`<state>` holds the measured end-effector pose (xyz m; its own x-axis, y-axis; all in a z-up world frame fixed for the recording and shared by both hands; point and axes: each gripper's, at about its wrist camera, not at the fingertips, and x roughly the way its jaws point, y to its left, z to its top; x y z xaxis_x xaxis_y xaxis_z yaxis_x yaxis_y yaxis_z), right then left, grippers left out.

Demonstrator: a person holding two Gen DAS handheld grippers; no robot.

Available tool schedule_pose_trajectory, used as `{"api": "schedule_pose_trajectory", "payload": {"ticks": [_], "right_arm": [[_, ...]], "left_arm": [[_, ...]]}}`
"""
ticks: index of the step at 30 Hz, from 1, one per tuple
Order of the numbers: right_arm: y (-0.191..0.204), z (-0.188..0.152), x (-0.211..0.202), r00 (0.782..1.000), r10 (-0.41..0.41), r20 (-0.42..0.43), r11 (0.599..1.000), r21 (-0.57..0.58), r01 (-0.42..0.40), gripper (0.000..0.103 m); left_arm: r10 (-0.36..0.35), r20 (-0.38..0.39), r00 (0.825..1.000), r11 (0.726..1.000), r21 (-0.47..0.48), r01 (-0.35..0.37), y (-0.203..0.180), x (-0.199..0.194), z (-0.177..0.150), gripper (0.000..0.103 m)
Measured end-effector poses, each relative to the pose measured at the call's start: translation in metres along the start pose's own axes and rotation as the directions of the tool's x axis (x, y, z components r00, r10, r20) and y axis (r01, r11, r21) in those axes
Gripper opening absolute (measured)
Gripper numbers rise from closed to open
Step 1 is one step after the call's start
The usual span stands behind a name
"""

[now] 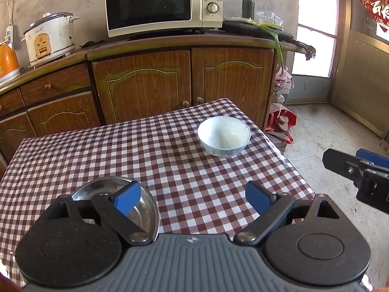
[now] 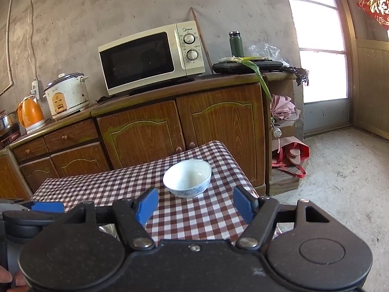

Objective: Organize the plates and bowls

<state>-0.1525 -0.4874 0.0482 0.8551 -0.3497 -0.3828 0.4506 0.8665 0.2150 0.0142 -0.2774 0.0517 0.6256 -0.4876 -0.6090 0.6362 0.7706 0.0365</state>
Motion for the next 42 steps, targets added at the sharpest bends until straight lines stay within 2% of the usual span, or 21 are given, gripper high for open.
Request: {"api": "schedule_pose_trajectory", "payload": {"ticks": [18, 25, 42], "right_arm": [[-0.016, 0.019, 0.034, 1.000, 0.008, 0.003, 0.999, 0.038, -0.008, 0.081], [-0.020, 0.027, 0.047, 1.000, 0.003, 0.001, 0.999, 0.039, -0.003, 0.082], [-0.022, 0.036, 0.096, 0.998, 0.022, -0.052, 0.999, 0.030, -0.020, 0.082]], "left_arm": [[0.028, 0.041, 0.999, 0.999, 0.025, -0.029, -0.009, 0.021, 0.027, 0.096], [0.037, 0.054, 0.998, 0.999, 0.018, -0.038, -0.007, 0.031, 0.035, 0.099], [0.050, 0.031, 0.998, 0.999, -0.008, -0.049, -0.002, 0.066, 0.052, 0.100]]}}
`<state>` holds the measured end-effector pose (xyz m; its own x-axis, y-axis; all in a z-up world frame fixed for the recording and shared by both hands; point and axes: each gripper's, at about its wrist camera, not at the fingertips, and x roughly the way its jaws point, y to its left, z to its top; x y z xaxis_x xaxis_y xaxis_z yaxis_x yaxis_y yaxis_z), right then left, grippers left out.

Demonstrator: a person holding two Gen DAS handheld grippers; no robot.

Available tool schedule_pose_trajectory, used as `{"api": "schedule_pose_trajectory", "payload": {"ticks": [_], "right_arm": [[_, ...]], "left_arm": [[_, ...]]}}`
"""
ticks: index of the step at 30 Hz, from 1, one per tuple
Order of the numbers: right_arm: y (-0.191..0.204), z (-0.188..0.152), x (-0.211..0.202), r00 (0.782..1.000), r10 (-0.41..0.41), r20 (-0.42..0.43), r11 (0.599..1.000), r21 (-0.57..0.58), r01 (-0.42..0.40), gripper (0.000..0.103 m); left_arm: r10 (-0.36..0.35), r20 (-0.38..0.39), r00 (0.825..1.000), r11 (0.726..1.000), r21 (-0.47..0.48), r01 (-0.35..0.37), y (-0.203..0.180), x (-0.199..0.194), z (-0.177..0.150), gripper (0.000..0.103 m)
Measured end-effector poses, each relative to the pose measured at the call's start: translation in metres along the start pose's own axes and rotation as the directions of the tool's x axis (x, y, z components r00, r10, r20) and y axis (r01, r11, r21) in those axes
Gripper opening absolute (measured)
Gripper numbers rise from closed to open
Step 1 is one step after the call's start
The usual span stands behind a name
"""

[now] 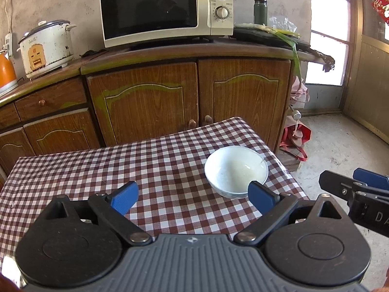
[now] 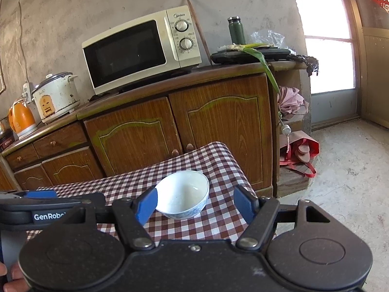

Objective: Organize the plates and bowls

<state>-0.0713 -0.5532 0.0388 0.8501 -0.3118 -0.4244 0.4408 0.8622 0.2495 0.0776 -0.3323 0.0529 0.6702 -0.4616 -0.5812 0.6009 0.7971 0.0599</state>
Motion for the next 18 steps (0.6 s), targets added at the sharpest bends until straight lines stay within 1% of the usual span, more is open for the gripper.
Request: {"api": "schedule_pose_trajectory", "payload": {"ticks": [4, 8, 18], "right_arm": [[-0.003, 0.001, 0.013, 1.000, 0.000, -0.020, 1.000, -0.002, 0.000, 0.082], [-0.004, 0.000, 0.027, 0.999, -0.006, -0.038, 1.000, -0.014, 0.005, 0.082], [-0.007, -0.003, 0.067, 0.996, -0.037, -0.075, 0.998, -0.053, 0.033, 0.082]], "left_arm": [[0.029, -0.001, 1.000, 0.999, 0.025, -0.029, 0.000, 0.013, 0.001, 0.100], [0.035, -0.014, 0.999, 0.999, 0.040, -0.035, 0.000, 0.029, 0.002, 0.100], [0.021, -0.043, 0.999, 0.998, 0.060, -0.018, -0.006, 0.062, 0.005, 0.100]]}}
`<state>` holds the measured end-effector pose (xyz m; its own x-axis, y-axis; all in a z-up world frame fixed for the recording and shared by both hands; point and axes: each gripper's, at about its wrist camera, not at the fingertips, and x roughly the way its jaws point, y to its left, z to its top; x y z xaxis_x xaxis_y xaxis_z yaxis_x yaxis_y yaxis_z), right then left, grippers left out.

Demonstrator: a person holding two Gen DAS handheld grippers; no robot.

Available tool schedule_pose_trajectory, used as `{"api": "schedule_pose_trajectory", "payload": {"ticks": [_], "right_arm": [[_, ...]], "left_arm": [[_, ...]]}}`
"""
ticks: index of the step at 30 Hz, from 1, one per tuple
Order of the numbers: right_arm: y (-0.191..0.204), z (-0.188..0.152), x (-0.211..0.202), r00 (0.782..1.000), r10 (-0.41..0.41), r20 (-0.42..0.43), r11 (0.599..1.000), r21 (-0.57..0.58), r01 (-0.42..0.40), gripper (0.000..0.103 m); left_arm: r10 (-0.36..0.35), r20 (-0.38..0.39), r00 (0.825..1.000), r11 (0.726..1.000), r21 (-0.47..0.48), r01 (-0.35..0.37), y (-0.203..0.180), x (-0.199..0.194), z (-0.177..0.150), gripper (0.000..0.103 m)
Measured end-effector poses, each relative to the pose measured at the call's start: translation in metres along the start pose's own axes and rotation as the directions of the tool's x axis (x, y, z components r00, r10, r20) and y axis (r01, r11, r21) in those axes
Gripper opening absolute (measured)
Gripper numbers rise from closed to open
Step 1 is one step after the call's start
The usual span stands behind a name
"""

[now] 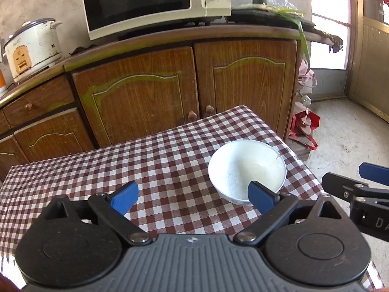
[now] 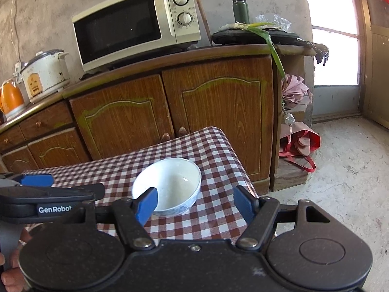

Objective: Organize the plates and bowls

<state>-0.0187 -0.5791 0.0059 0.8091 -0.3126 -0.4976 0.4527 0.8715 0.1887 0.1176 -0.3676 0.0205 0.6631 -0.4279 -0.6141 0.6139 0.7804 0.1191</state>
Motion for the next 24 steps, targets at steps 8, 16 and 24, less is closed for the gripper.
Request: {"api": "schedule_pose_trajectory", "payload": {"ticks": [8, 16, 24], "right_arm": [[-0.004, -0.003, 0.040, 0.999, -0.013, -0.033, 1.000, -0.012, 0.013, 0.082], [-0.003, -0.005, 0.079, 0.996, 0.000, -0.084, 1.000, -0.017, -0.002, 0.082], [-0.009, -0.004, 0.109, 0.994, 0.023, -0.109, 1.000, 0.023, -0.020, 0.082]], "left_arm": [[0.005, -0.027, 1.000, 1.000, -0.001, -0.005, 0.002, 0.029, 0.003, 0.100], [-0.009, -0.057, 0.998, 1.000, 0.014, 0.009, 0.001, 0.062, 0.003, 0.100], [-0.011, -0.094, 0.996, 0.999, -0.033, 0.008, 0.005, 0.091, 0.004, 0.100]]}}
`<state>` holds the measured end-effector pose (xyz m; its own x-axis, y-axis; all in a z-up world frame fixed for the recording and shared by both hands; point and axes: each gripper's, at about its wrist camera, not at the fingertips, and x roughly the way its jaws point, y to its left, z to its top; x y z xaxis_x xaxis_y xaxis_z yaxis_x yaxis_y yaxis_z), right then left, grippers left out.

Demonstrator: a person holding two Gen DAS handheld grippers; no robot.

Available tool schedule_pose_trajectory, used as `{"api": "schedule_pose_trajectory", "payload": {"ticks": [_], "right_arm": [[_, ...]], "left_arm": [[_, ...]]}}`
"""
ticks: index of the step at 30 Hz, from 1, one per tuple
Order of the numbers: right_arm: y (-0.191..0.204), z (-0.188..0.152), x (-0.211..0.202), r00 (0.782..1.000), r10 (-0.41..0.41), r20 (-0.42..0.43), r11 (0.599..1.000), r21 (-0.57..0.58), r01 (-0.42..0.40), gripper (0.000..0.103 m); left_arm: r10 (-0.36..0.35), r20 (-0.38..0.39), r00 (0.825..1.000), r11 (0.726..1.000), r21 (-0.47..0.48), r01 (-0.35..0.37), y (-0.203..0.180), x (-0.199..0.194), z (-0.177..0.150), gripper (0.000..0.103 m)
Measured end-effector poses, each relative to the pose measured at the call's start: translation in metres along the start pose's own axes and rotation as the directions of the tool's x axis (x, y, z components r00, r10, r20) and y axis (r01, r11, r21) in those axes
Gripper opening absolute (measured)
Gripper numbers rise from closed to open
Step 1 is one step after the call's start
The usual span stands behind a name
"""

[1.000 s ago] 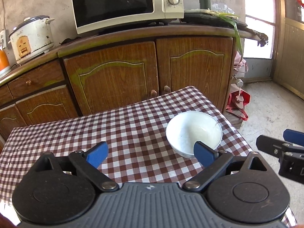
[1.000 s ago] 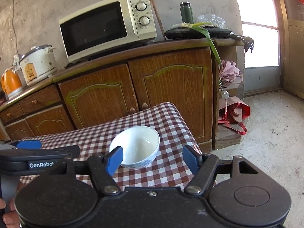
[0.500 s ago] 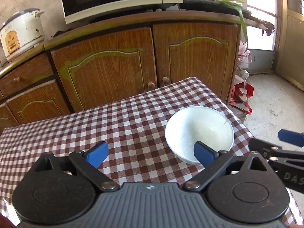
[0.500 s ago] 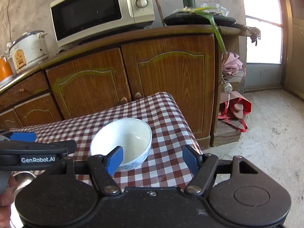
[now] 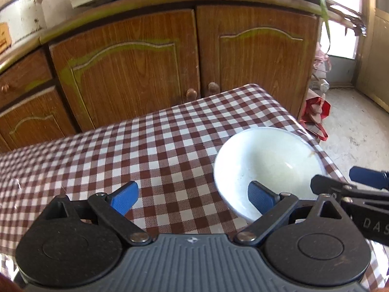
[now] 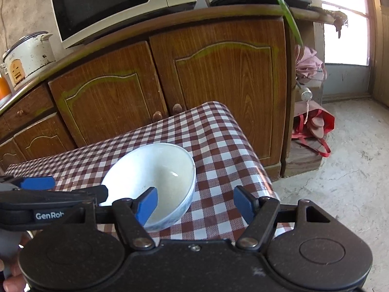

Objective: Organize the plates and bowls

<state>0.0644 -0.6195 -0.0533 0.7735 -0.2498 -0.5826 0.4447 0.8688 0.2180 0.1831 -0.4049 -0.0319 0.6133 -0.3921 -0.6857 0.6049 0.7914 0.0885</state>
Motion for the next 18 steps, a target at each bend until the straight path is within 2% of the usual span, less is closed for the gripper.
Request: {"api": "schedule_pose_trajectory", "payload": {"ticks": [5, 9, 14, 15, 17, 18], "right_arm": [[0.002, 0.000, 0.018, 1.000, 0.003, -0.009, 1.000, 0.004, -0.003, 0.082], [0.004, 0.003, 0.034, 1.000, -0.008, -0.020, 1.000, -0.002, 0.008, 0.081], [0.002, 0.003, 0.052, 0.999, -0.001, -0.046, 1.000, 0.001, 0.001, 0.081], [0.003, 0.002, 0.056, 0.998, -0.001, -0.056, 1.000, -0.006, 0.000, 0.080], [0.006, 0.000, 0.061, 0.998, 0.003, -0.055, 1.000, -0.019, -0.005, 0.076], [0.006, -0.001, 0.063, 0.999, 0.006, -0.050, 1.000, -0.020, -0.007, 0.070]], "left_arm": [[-0.009, -0.010, 1.000, 1.000, -0.023, 0.009, 0.003, 0.016, 0.003, 0.099], [0.009, -0.001, 1.000, 1.000, 0.016, -0.009, -0.002, 0.027, 0.005, 0.096], [-0.008, -0.025, 1.000, 1.000, 0.020, 0.008, -0.002, 0.045, 0.007, 0.084], [-0.014, -0.036, 0.999, 1.000, 0.015, 0.014, -0.002, 0.049, 0.006, 0.081], [-0.039, -0.048, 0.998, 0.999, 0.005, 0.039, 0.000, 0.055, 0.004, 0.082], [-0.048, -0.042, 0.998, 0.999, 0.000, 0.048, 0.001, 0.055, 0.004, 0.082]]}}
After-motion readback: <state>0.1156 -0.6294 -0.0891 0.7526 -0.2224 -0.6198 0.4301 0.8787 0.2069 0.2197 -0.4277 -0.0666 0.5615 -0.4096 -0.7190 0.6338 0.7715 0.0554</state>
